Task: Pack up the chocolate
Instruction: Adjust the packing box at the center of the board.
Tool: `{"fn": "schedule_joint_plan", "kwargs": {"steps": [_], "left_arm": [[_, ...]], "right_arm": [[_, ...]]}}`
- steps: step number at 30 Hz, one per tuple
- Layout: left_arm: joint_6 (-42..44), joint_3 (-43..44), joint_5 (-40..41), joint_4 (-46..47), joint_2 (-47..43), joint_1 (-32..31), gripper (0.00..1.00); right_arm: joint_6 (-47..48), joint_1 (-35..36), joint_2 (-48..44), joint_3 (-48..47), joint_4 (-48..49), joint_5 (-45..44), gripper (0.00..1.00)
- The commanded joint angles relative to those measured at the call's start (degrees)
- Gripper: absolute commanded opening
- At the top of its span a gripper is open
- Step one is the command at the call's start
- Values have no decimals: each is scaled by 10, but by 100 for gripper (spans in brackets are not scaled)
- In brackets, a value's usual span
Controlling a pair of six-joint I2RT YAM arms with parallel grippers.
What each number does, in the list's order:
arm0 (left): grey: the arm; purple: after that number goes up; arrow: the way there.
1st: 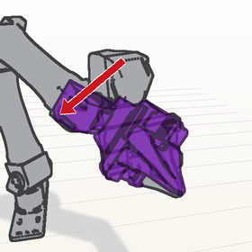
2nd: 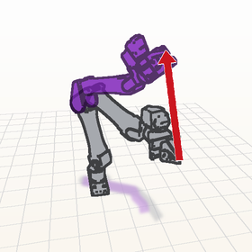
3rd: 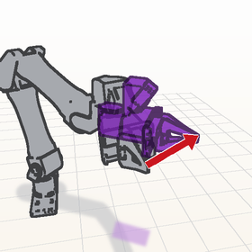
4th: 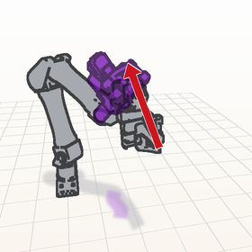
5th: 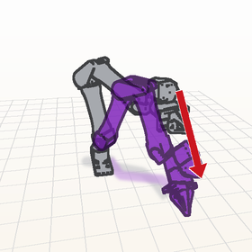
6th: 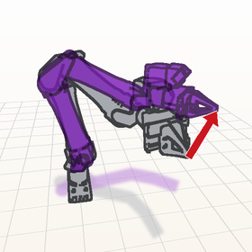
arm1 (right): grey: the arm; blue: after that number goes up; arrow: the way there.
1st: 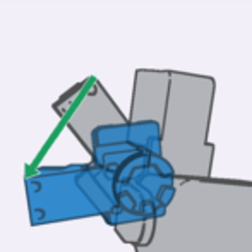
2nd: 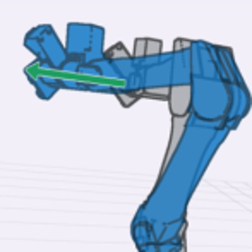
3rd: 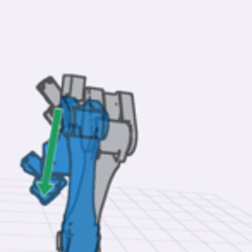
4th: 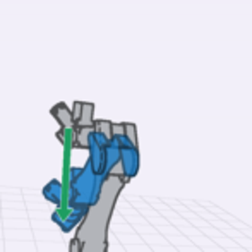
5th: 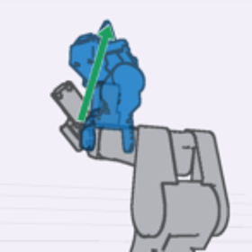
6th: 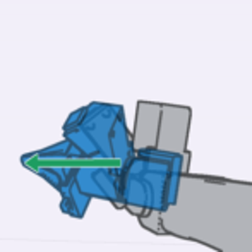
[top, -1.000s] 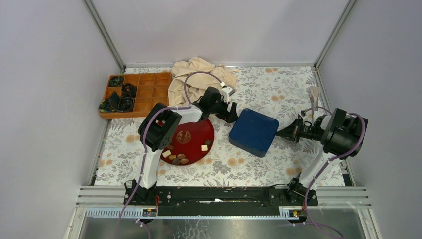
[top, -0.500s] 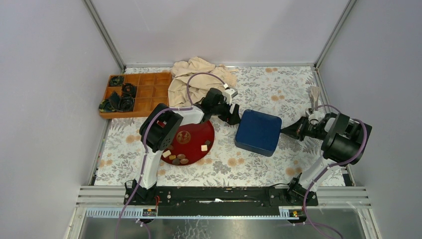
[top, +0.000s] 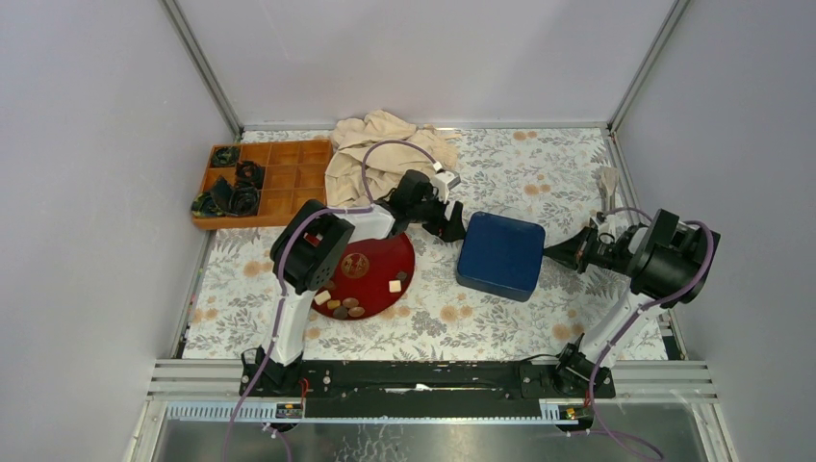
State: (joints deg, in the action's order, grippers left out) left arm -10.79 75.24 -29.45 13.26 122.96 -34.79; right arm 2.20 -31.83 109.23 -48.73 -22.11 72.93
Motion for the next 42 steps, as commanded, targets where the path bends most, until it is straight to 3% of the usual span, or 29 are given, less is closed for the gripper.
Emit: {"fn": "schedule_joint_plan", "kwargs": {"steps": [1, 4, 6, 12, 20, 28, 36, 40, 42], "left_arm": [[-23, 11, -64, -28, 41, -38, 89], [-25, 15, -64, -28, 45, -43, 89], [-26, 15, -63, -29, 45, -46, 89], [-27, 20, -60, -31, 50, -50, 89], [-33, 38, -59, -34, 59, -61, 89], [-29, 39, -57, -41, 54, -62, 89], [-31, 41, -57, -41, 54, -63, 89], [-30, 40, -53, -43, 50, -63, 89], [-32, 34, -45, -42, 43, -61, 89]], "right_arm": [[178, 18, 50, -51, -197, 108, 0], [447, 21, 115, -122, -450, 139, 0], [551, 22, 153, -148, -554, 142, 0], [549, 33, 149, -146, -550, 140, 5], [519, 45, 137, -144, -529, 137, 23], [501, 45, 128, -141, -507, 132, 26], [502, 45, 116, -139, -506, 129, 41], [504, 45, 109, -141, -508, 125, 41], [498, 45, 98, -143, -505, 117, 32]]}}
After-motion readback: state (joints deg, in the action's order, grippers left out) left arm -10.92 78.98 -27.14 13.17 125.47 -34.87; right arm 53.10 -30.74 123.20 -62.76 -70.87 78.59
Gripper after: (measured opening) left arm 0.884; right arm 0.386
